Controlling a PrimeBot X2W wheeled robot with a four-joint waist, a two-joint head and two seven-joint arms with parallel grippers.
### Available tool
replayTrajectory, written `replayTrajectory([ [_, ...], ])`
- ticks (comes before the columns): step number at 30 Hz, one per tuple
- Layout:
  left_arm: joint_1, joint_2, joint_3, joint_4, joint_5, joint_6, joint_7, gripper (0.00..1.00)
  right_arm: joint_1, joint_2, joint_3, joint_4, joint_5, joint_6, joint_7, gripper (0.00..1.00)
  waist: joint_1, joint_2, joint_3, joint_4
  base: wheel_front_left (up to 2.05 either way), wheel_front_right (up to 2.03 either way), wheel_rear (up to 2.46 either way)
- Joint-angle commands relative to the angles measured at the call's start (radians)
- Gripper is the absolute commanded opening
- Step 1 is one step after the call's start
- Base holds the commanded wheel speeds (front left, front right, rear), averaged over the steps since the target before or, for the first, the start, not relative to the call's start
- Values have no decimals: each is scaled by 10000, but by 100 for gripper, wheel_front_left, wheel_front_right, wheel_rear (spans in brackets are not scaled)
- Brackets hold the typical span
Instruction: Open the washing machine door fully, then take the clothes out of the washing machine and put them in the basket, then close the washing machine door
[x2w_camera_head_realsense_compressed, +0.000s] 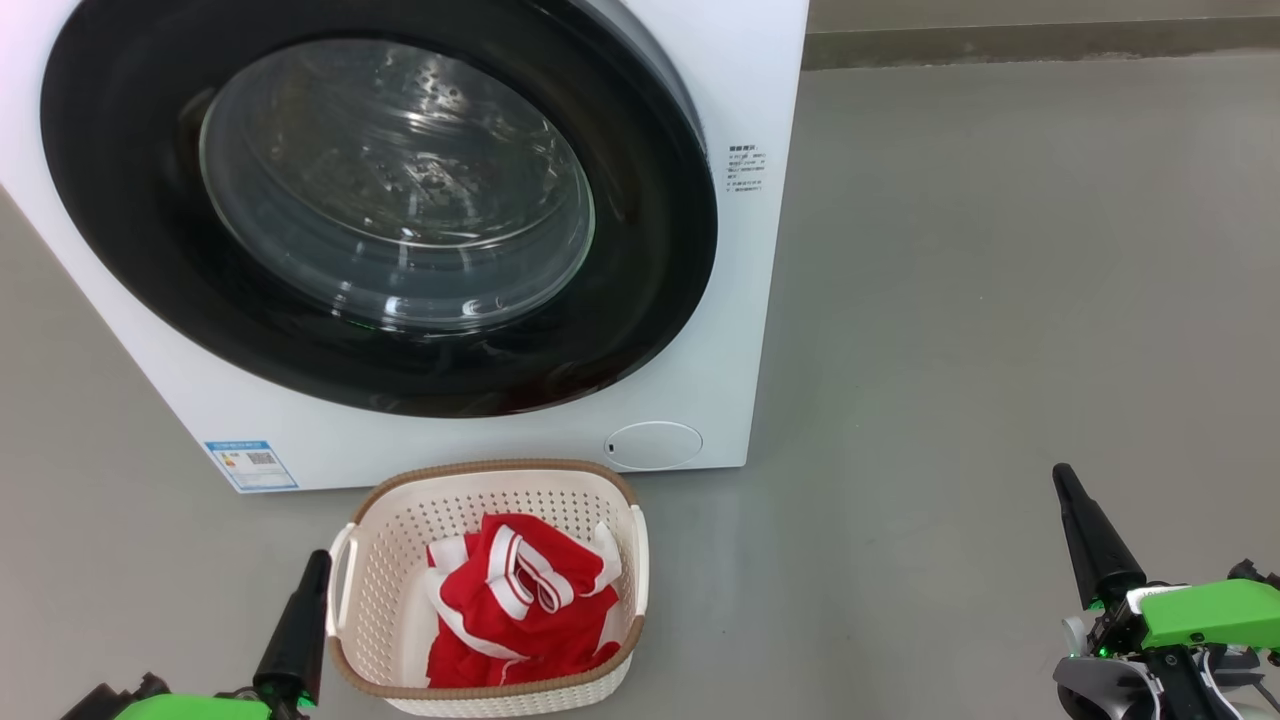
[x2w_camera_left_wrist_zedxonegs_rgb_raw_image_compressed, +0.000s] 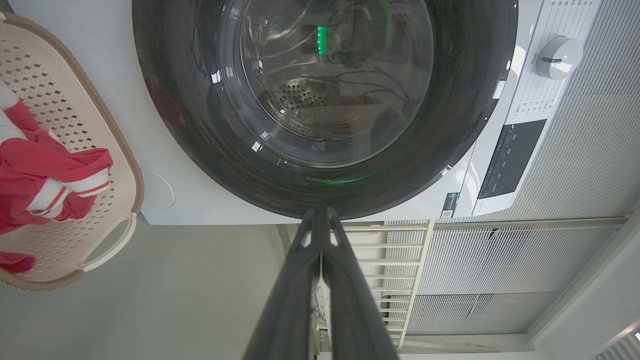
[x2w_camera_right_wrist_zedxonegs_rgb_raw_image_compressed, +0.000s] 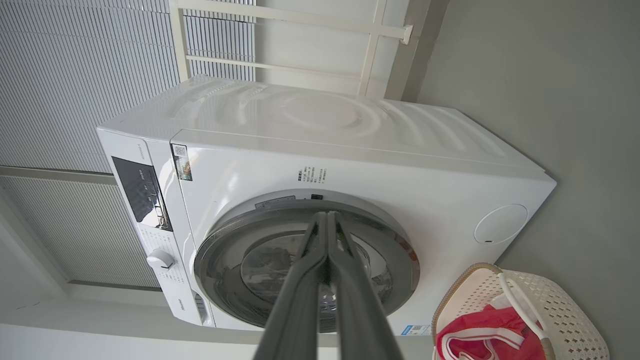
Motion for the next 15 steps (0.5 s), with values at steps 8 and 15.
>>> replayTrajectory([
  [8,-403,100,376,-202,37,-69,72,0,-426,-72,156,-244,-68,-6,60,0,0,-1,0,0,0,0,0],
  [15,-404,92,387,-201,46,-69,80,0,-427,-63,143,-243,-79,-6,70,0,0,-1,0,0,0,0,0],
])
